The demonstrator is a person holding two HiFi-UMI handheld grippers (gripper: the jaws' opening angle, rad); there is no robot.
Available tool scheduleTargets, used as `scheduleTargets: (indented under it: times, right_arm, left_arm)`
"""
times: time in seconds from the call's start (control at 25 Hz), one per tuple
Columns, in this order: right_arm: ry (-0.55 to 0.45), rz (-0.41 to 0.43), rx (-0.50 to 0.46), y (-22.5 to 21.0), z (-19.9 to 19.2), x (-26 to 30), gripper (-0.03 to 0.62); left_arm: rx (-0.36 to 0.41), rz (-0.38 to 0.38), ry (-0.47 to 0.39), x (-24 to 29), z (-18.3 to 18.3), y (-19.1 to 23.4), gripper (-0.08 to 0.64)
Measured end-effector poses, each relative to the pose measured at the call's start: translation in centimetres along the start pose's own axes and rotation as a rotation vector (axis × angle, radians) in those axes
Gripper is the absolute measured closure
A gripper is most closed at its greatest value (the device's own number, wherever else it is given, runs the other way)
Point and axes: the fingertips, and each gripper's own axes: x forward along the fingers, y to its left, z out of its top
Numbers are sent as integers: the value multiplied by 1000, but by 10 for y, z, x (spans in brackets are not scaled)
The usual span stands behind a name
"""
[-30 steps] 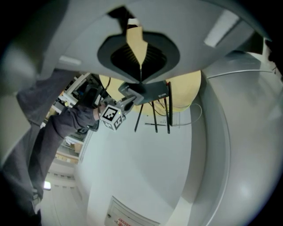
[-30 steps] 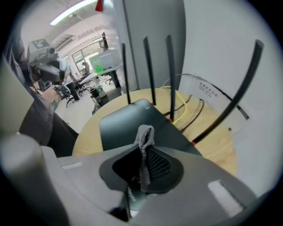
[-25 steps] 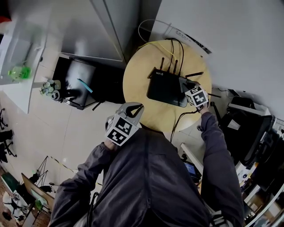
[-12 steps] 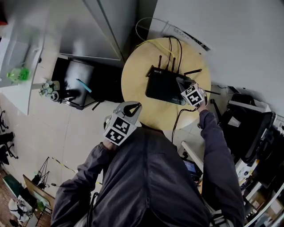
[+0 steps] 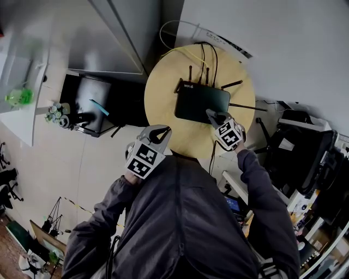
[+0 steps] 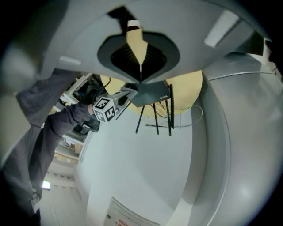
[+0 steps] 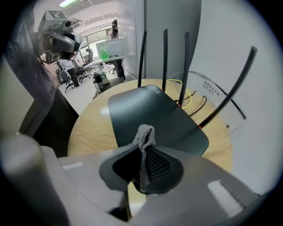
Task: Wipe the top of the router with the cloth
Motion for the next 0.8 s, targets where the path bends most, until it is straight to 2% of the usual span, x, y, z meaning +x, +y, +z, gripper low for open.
scheduleTargets:
  times: [0.28,0.4,0.52,0.68,0.8]
  right_arm:
    - [3,28,-10,14,-5,-4,568]
    - [-23,32,49,-1,1,-8,568]
    - [-35,-51,91,-44,8,-14,568]
    - [24,-143,94,-96,5,-11,568]
    - [63,-185,87,-117,4,-7,568]
  left_arm:
    - [5,-4,4,0,-1,-3,560]
    - [9,-1,6,-1,-1,-3,560]
    - [10,6,9,-2,-2,-3,560]
    - [14,10,13,-4,-2,-6,560]
    - [16,16,13,-6,-3,-5,560]
